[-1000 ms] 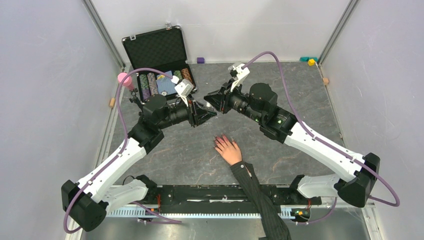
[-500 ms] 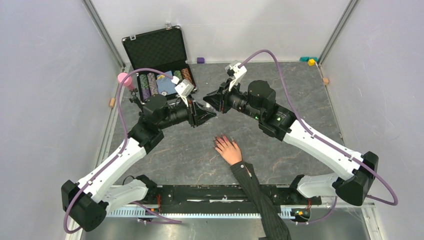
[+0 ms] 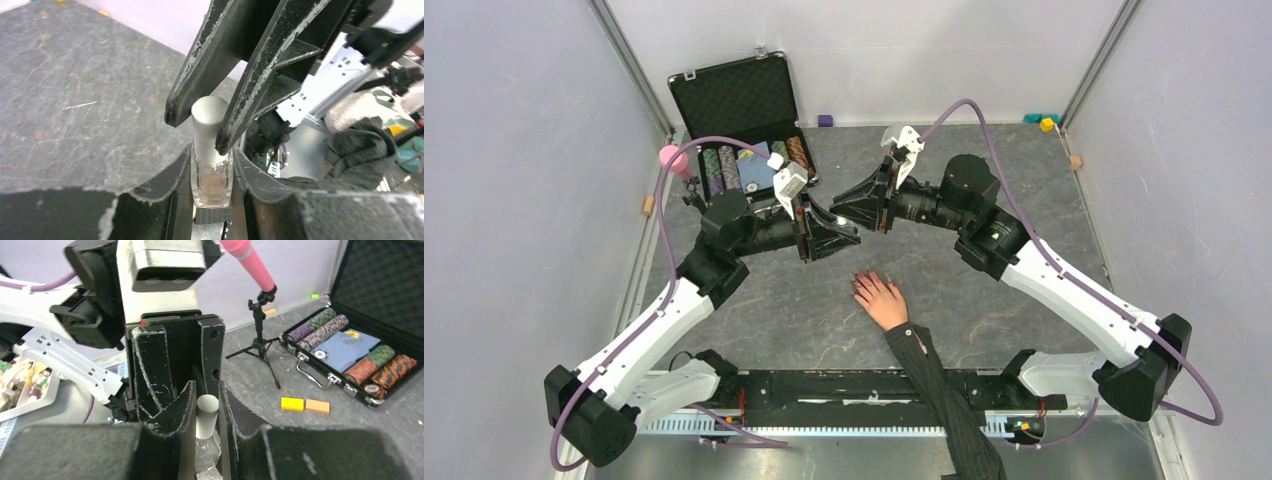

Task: Paint the nails
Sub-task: Unscrew the nail polish bottle.

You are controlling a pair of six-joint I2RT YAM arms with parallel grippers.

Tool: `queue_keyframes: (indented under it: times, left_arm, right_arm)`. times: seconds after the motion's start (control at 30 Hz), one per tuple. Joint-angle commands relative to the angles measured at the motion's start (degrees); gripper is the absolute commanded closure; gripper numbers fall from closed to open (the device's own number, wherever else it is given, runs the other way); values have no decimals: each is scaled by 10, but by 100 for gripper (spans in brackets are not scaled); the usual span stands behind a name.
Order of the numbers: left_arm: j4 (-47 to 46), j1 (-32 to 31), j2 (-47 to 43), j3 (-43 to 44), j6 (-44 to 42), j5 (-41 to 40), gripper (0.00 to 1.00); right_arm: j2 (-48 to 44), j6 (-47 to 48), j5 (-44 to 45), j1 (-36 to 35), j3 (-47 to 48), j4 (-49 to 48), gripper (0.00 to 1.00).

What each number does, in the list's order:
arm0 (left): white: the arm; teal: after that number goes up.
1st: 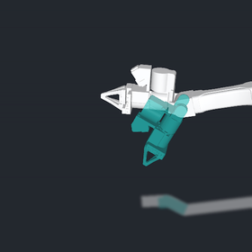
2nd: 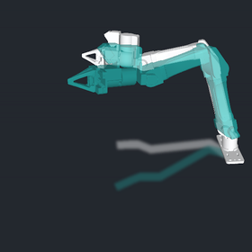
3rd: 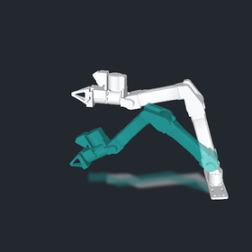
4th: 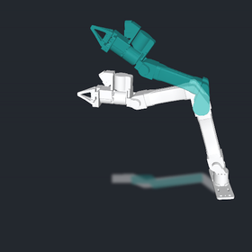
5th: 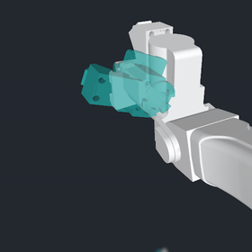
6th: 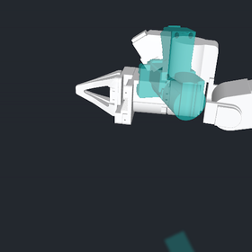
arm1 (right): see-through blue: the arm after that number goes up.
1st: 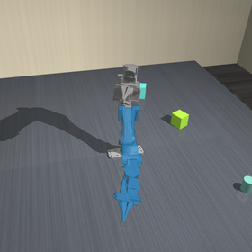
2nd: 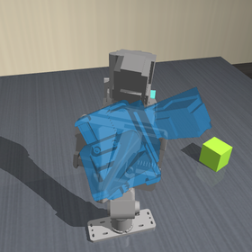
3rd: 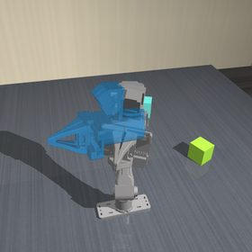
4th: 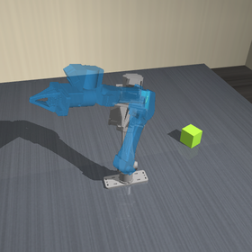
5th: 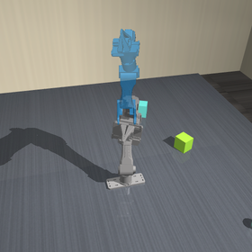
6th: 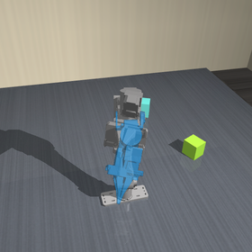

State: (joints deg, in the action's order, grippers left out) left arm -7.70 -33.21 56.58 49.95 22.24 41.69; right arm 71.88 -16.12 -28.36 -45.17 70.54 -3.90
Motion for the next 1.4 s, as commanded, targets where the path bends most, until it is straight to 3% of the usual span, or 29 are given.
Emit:
queue_keyframes:
  times: [0.0, 0.13, 0.17, 0.23, 0.33, 0.43, 0.5, 0.73, 0.87, 1.37]
  left_arm:
    - [-111, -7, -15, 8, 38, 100, 98]
    - [-109, -7, -17, 8, 37, 101, 98]
    - [-102, -8, -18, 11, 32, 96, 98]
    - [-75, -7, -21, 17, 13, 79, 98]
    - [-15, -7, -24, 30, -26, 42, 98]
    - [23, -8, -21, 39, -50, -5, 98]
    - [46, -8, -17, 45, -59, -39, 98]
    - [96, -9, -3, 57, -74, -119, 98]
    - [100, -8, 1, 57, -74, -130, 98]
    - [113, -8, 15, 63, -75, -134, 98]
  right_arm:
    - [-10, 42, -84, -5, -20, 2, 100]
    - [-22, 49, -79, 2, -22, 6, 100]
    - [-25, 47, -75, 4, -23, 6, 95]
    - [-32, 44, -57, 8, -22, 6, 71]
    - [-44, 40, -8, 9, -25, 7, 45]
    - [-54, 32, 48, 9, -28, 10, 29]
    - [-58, 19, 83, 9, -26, 10, 24]
    - [-50, -37, 178, 8, -6, 15, 27]
    - [-41, -34, 199, -2, 8, 29, 27]
    - [-3, -16, 280, -56, 44, 86, 46]
